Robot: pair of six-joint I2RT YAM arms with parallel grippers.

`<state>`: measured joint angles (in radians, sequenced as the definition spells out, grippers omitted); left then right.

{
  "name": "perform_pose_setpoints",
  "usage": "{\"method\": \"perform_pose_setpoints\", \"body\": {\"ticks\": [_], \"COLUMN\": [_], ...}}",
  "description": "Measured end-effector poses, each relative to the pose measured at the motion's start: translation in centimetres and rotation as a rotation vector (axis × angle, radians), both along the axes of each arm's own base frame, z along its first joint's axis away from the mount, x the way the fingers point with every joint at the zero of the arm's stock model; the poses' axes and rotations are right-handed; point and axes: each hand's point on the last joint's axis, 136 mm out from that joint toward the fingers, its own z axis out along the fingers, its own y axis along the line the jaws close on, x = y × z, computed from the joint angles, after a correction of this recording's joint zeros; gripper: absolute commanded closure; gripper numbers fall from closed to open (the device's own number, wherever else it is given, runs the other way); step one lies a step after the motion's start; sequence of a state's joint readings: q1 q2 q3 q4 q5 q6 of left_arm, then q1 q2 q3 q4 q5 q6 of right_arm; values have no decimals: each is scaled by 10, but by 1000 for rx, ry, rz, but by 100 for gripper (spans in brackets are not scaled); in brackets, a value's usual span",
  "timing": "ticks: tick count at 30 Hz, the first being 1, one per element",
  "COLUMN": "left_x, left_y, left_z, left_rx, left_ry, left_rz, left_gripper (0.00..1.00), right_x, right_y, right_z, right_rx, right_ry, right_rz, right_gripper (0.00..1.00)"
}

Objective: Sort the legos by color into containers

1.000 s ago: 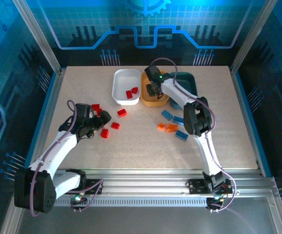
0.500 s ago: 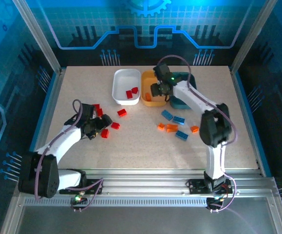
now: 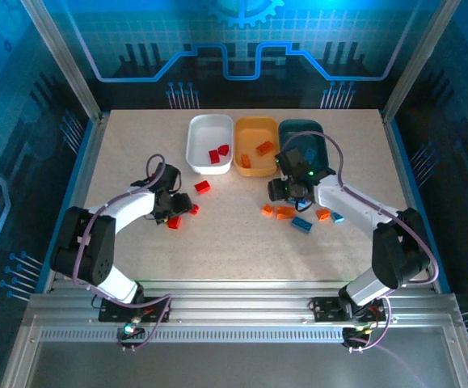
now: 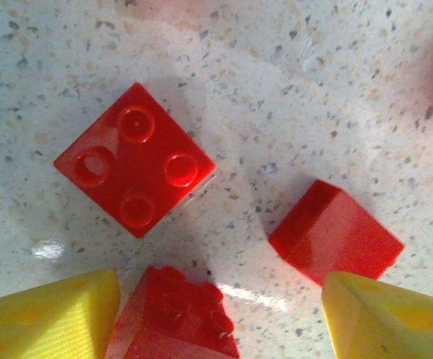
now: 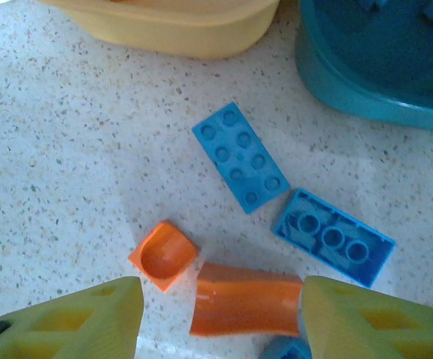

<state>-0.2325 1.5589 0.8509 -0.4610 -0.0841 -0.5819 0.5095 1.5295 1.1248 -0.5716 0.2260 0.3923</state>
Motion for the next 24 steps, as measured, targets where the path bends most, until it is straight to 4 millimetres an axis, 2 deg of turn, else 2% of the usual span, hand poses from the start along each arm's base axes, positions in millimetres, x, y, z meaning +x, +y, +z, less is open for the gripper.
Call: {"method": "perform_pose_setpoints", "body": {"ticks": [4,7,14,18,22,24], "left_x": [-12,-17,-15,-16,-14,-15], "left_y": [-1,-2,3,3,1,-2], "left_z": [-3,-4,-9,-18,-17,-15], "left_rx": [85,117,156,166,167,166], "left_ry": [30,41,44,74,69,65], "left_rz": [-53,-81,-107,-107,-111,-118], "left_gripper": [27,29,53,56,69,72], "right_x": [1,2,1,1,0,0], "right_y": [1,2,6,5,5,5], "right_z": [19,24,25,25,28,32], "right_rx": [30,41,63,62,65,70], "right_ry": [-53,-67,-62,-62,-68,-78], "right_rz": [0,1,10,10,10,10], "right_gripper": [41,41,41,41,41,41]}}
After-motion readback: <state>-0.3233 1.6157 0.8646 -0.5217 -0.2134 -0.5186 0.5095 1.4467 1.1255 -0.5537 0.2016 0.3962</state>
